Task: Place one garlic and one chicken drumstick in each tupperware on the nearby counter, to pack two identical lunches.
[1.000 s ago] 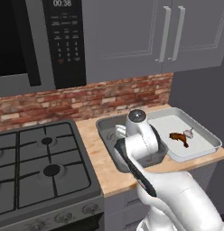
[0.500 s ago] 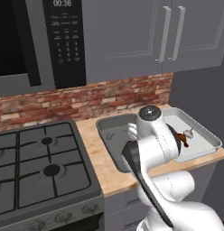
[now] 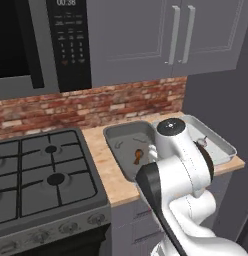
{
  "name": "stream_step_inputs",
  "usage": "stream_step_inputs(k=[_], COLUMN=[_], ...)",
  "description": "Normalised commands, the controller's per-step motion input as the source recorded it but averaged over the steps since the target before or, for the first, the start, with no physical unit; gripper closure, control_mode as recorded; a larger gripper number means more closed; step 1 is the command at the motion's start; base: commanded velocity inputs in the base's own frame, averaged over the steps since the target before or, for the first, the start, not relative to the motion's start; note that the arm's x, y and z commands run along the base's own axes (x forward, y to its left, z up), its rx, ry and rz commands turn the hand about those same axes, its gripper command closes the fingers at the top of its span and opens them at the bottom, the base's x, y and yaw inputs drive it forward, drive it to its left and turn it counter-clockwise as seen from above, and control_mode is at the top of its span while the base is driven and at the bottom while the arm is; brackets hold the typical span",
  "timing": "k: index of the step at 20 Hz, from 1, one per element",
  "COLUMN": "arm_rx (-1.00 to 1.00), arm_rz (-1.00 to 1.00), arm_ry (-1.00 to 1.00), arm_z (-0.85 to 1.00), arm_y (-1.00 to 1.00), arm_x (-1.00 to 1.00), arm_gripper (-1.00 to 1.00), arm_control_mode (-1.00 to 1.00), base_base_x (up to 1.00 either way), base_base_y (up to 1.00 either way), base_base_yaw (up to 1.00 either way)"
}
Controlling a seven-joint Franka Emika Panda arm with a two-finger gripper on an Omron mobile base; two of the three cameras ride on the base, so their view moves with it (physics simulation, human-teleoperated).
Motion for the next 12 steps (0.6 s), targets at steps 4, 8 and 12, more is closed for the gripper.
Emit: stream_step_inputs(k=[4,8,12], arm_rx=[0.0,0.0,0.0], arm_rz=[0.0,0.0,0.0], arm_ry=[0.0,0.0,0.0], arm_z=[0.0,0.0,0.0], arm_y=[0.0,0.0,0.0], arm_x=[0.0,0.0,0.0], arm_gripper=[-1.0,-1.0,-1.0], arm_control_mode=[1.0,1.0,1.0], base_base_x=[-1.0,-1.0,-1.0], base_base_y=[-0.09,-0.31,-0.69], base_base_yaw=[0.0,0.0,-0.12])
